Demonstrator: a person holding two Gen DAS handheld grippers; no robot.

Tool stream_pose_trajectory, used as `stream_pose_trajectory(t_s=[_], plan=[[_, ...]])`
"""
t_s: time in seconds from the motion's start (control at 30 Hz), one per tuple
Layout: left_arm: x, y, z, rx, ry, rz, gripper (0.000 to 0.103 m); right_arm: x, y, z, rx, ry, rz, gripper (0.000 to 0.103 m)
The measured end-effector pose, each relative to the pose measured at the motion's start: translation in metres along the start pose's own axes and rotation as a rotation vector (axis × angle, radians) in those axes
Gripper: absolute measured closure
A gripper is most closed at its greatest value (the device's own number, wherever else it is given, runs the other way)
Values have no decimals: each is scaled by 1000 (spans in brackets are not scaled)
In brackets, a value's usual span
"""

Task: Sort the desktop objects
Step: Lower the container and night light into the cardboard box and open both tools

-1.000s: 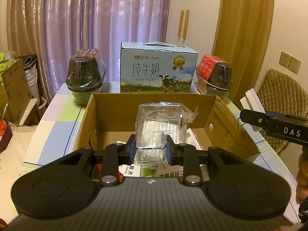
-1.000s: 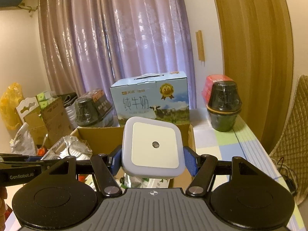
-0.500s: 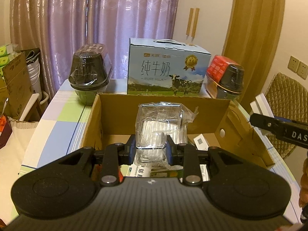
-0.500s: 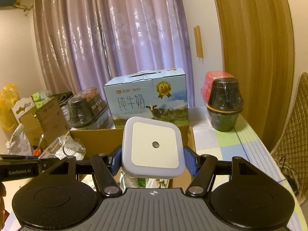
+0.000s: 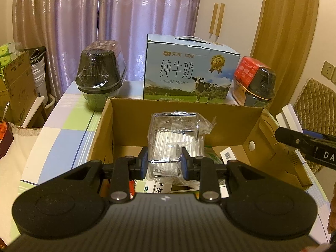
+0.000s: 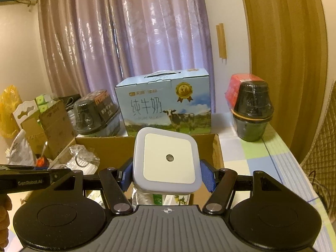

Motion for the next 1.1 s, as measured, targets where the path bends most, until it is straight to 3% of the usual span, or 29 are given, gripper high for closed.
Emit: stream_pose_trajectory(t_s=[1.1], plan=[[0,24,9,-17,-11,12,77,8,12,0,-9,16,0,41]])
Point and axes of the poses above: each gripper's, at about its wrist camera, not at the fingertips, and y roughly the way its jaws point, x to its right, z to its top, the point moved 9 cm from there along y, roughly the way its jaws point, and after that the axes turned 12 degrees about -x, right-handed, at the moved point
